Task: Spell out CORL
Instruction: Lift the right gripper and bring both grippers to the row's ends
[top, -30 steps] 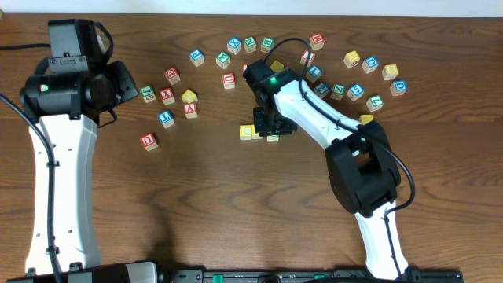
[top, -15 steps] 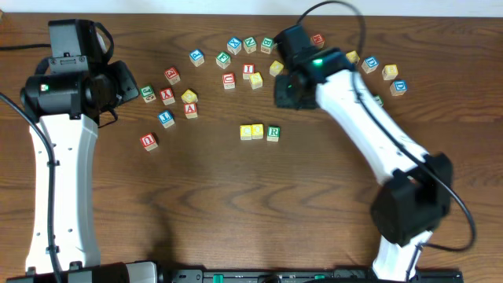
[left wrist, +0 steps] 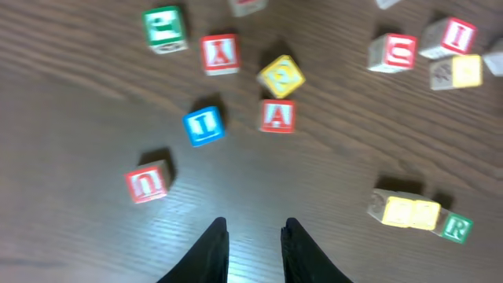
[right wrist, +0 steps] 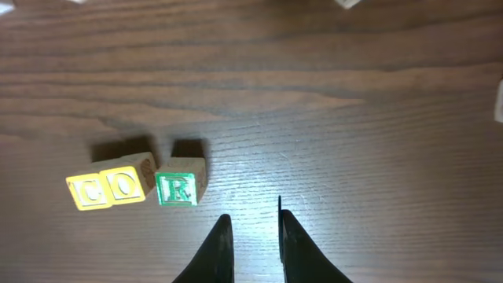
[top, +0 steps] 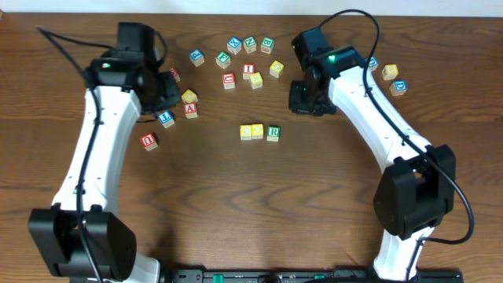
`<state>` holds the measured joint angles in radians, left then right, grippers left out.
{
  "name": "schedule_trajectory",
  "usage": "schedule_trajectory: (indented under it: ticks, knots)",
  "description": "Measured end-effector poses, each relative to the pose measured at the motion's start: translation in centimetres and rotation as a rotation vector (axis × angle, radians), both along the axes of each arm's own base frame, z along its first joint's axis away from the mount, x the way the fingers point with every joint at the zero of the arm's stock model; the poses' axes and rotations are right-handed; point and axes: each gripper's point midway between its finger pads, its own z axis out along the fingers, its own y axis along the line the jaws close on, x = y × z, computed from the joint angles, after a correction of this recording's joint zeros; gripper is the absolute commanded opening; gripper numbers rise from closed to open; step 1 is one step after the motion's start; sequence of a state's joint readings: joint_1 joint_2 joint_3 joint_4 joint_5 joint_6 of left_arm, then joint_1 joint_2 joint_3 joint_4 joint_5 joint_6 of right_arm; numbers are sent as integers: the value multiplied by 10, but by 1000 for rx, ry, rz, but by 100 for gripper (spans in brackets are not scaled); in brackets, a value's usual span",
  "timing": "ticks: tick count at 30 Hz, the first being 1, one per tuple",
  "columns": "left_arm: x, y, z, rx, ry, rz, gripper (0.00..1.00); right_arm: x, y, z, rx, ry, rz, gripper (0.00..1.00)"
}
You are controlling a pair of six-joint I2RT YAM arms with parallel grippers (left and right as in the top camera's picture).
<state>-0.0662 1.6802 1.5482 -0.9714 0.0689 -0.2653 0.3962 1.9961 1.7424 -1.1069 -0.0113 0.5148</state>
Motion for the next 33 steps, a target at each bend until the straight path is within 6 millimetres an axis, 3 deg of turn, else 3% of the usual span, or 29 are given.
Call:
schedule_trajectory:
  ticks: [2, 4, 15, 22, 28, 33]
  knots:
    - [1, -8, -2, -1, 2, -21, 19, 0, 2, -7, 11, 1, 3, 13]
    - [1, -17, -7, -2, 15, -44, 8, -2, 5, -16, 26, 8, 7, 13]
    - [-1, -56, -79, -67, 213, -127, 8, -20, 11, -63, 84, 58, 21, 11]
    - [-11, -72, -100, -107, 263, -159, 7, -19, 17, -69, 118, 49, 26, 11]
    - [-24, -84, -134, -180, 273, -181, 8, -27, 20, -80, 133, 66, 27, 9]
    - [-18, -99, -146, -264, 220, -211, 7, -30, 24, -82, 152, 75, 29, 7]
